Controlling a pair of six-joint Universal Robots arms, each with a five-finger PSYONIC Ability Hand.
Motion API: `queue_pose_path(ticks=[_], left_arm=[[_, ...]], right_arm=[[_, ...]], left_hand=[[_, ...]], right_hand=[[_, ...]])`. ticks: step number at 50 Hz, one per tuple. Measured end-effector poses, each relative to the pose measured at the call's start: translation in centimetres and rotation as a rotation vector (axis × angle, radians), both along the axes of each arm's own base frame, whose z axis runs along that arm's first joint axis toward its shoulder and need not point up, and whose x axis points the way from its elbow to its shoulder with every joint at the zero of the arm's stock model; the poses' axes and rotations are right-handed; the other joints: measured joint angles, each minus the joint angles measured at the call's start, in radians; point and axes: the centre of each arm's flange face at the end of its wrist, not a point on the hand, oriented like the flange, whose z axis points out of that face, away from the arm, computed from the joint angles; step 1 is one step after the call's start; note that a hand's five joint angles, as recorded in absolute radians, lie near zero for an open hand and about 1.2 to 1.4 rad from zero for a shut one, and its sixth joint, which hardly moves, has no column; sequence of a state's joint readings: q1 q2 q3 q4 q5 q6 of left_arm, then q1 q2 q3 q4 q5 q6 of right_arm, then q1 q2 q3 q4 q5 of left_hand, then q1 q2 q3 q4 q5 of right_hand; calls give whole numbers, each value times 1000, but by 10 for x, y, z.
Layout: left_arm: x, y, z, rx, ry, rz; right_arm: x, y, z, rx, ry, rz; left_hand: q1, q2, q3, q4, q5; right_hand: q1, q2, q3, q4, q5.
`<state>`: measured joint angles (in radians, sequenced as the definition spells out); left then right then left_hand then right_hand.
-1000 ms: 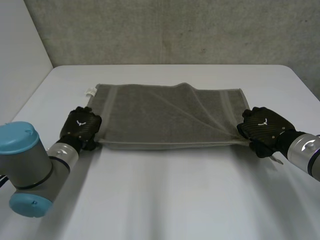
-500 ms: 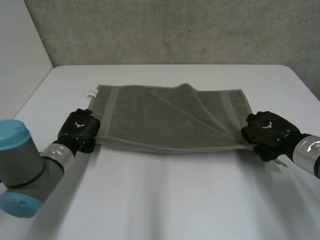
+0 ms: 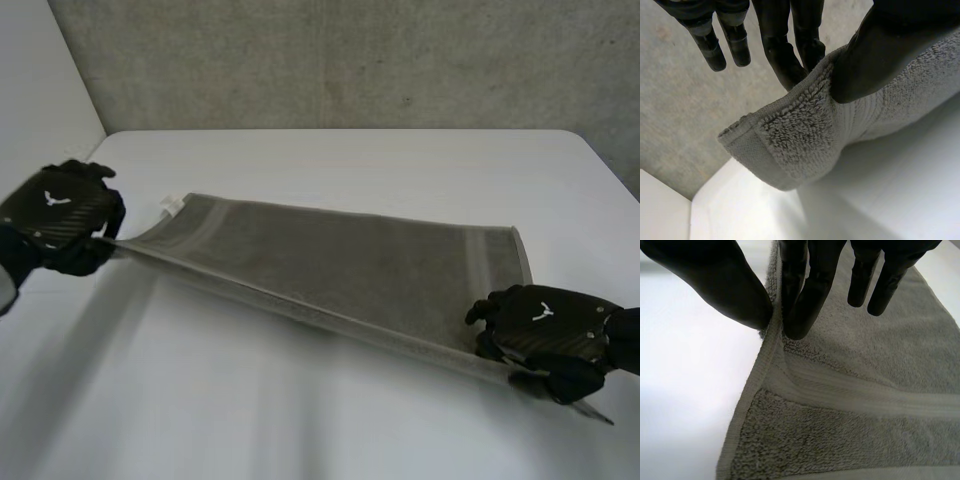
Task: Fold the towel.
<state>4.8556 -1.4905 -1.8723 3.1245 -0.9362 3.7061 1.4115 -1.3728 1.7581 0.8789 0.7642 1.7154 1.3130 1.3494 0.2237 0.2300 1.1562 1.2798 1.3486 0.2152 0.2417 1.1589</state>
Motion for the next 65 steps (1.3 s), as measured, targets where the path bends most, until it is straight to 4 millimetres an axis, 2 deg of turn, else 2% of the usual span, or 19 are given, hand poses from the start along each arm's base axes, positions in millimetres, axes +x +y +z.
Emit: queue_pose_path(ticks=[6, 11, 15, 19, 25, 32, 38, 47, 55, 65], left_arm=[[2, 2, 14, -7, 11, -50], [-16, -14, 8, 6, 17, -130], [-41, -34, -6, 12, 2, -171], [-65, -62, -26, 8, -33, -133], [-80, -97, -48, -20, -55, -58], [-83, -122, -61, -78, -14, -19], [-85, -132, -74, -111, 22, 15], [-105, -125, -97, -126, 29, -14], [-110, -130, -103, -178, 36, 10], [-109, -135, -107, -203, 39, 23]], right_arm=[[1, -6, 11, -33, -14, 61], [9, -36, 16, -58, -68, 45], [20, -66, 16, -79, -104, 11], [31, -95, 11, -119, -120, -32], [43, -129, 0, -217, -122, -117], [51, -156, -18, -351, -119, -220], [57, -165, -37, -399, -112, -257], [72, -175, -58, -431, -168, -298], [79, -188, -65, -484, -232, -345], [83, -197, -75, -521, -231, -366]], left_hand=[[1, 3, 0, 0, 0], [1, 3, 0, 0, 12], [1, 4, 0, 0, 13], [1, 4, 0, 0, 13], [1, 4, 0, 0, 13], [1, 5, 0, 0, 13], [1, 5, 0, 0, 13], [1, 5, 0, 0, 13], [1, 5, 0, 0, 13], [1, 5, 0, 0, 13]], right_hand=[[0, 0, 0, 0, 0], [0, 0, 0, 0, 0], [0, 0, 0, 0, 0], [0, 0, 0, 0, 0], [0, 0, 0, 0, 0], [0, 0, 0, 0, 0], [0, 0, 0, 0, 0], [0, 0, 0, 0, 0], [0, 0, 0, 0, 0], [0, 0, 0, 0, 0]])
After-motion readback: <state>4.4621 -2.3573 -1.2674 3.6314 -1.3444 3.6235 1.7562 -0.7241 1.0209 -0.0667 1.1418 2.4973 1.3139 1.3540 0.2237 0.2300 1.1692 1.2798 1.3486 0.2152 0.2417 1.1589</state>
